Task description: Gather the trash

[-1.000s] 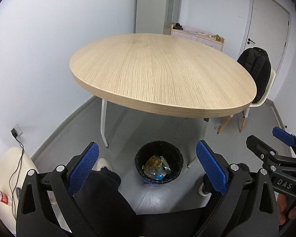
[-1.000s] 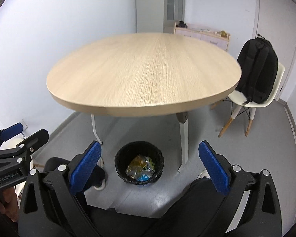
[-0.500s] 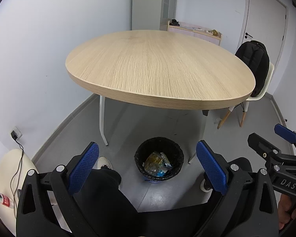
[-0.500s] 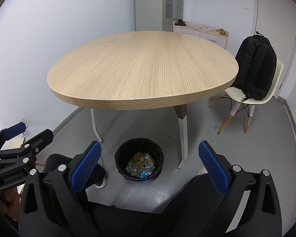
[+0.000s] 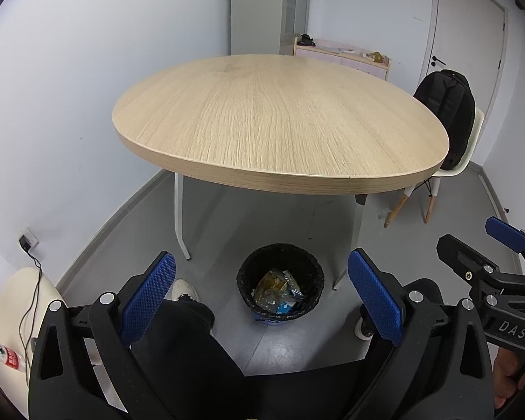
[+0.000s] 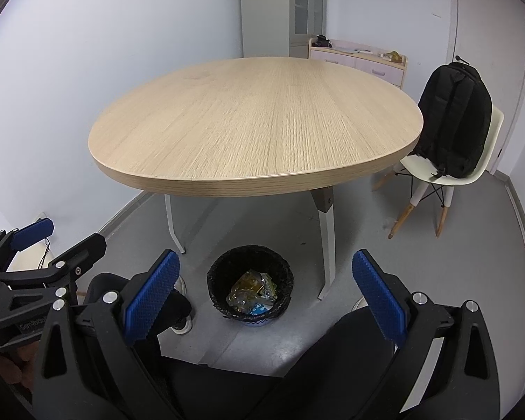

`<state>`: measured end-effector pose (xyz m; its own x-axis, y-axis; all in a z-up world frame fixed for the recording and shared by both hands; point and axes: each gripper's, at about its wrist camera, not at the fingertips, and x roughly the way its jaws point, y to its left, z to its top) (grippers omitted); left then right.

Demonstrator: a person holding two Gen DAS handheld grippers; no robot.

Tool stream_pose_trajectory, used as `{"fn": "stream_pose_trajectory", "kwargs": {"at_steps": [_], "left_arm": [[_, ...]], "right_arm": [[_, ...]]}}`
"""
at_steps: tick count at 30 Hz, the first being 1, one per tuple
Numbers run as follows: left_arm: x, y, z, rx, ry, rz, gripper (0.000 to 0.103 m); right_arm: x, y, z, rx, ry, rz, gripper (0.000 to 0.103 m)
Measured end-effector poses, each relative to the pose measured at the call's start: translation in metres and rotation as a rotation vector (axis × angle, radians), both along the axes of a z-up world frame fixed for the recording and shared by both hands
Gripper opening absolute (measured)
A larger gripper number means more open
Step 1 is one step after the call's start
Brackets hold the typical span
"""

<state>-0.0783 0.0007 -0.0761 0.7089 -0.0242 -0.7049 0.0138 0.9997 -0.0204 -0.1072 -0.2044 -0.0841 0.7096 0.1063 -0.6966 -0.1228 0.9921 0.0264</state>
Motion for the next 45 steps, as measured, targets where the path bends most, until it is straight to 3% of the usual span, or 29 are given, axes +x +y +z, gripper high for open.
{"fn": "stream_pose_trajectory", "kwargs": {"at_steps": [45], "left_arm": [[-0.0006,-0.0071,0.0016,-0.015,0.005,-0.028,0.097]], "right_arm": [[0.0028,-0.0051,0.0012,-0.007,-0.002,-0.015,0.095]]}}
